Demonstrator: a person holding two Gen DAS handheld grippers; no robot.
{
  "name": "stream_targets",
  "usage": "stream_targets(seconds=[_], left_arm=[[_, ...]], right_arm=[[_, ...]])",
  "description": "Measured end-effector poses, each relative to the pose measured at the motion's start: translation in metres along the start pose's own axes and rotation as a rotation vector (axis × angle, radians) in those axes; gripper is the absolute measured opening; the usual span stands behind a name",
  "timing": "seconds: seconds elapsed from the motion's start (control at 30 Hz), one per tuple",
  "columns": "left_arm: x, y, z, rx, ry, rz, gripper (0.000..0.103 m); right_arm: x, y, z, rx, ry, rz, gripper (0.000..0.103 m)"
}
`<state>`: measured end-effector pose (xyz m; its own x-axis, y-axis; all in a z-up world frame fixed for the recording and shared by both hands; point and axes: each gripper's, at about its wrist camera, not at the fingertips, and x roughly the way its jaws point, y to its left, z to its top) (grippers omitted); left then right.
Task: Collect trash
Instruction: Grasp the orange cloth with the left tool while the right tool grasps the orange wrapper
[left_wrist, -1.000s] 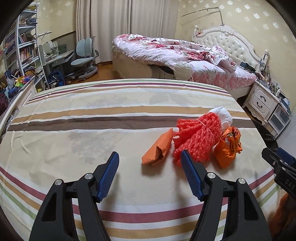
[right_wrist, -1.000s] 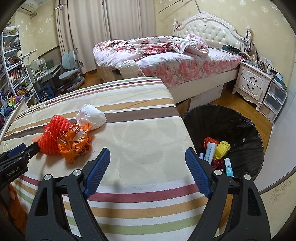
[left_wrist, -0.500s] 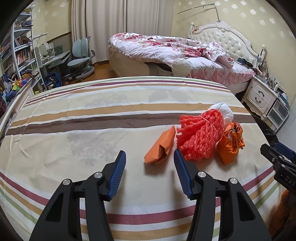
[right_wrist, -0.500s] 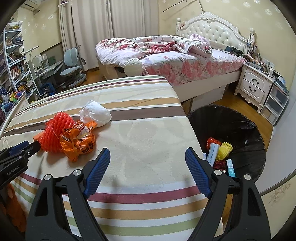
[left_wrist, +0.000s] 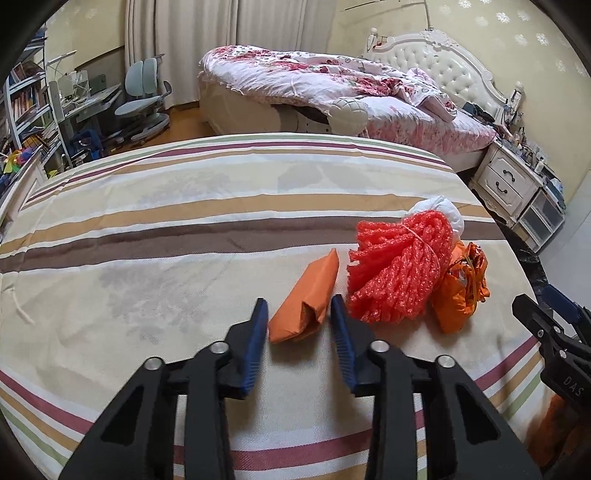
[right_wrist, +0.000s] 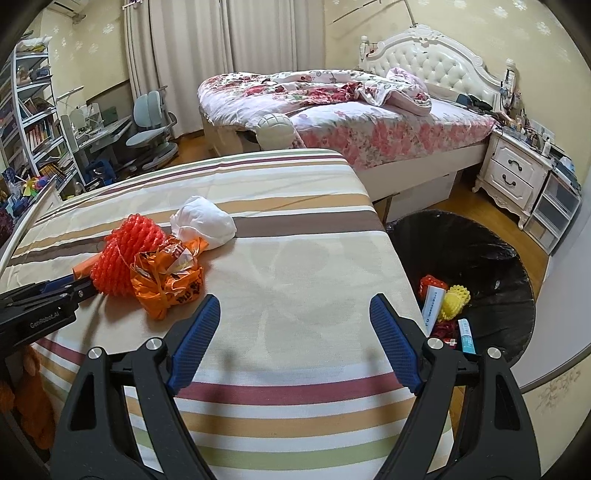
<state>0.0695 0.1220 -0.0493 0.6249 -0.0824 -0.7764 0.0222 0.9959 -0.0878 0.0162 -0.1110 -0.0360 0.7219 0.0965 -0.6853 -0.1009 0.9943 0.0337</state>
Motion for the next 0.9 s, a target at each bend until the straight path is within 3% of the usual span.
stream_targets(seconds=[0.1, 0.23, 0.7, 0.87, 0.9], left_arm=[[-0.001, -0.002, -0.003, 0.013, -0.006, -0.006, 0.021], [-0.009, 0.001, -0.005, 0.010, -0.027, -0.009, 0.018], [-0.029, 0.029, -0.019, -0.041, -0.066, 0.036, 0.017], [-0.029, 0.032, -0.019, -0.062, -0.071, 0.038, 0.017], [-0.030, 0.032, -0.019, -0.064, -0.075, 0.038, 0.017]], right_arm=[[0.000, 0.003, 0.000, -0.006, 0.003, 0.009, 0.081], [-0.002, 0.012, -0.001, -0.026, 0.006, 0.031, 0.081], [0.009, 0.067, 0.006, -0.126, 0.028, 0.113, 0.081], [0.019, 0.075, 0.010, -0.133, 0.071, 0.131, 0.068], [0.020, 0.076, 0.010, -0.132, 0.079, 0.137, 0.059]])
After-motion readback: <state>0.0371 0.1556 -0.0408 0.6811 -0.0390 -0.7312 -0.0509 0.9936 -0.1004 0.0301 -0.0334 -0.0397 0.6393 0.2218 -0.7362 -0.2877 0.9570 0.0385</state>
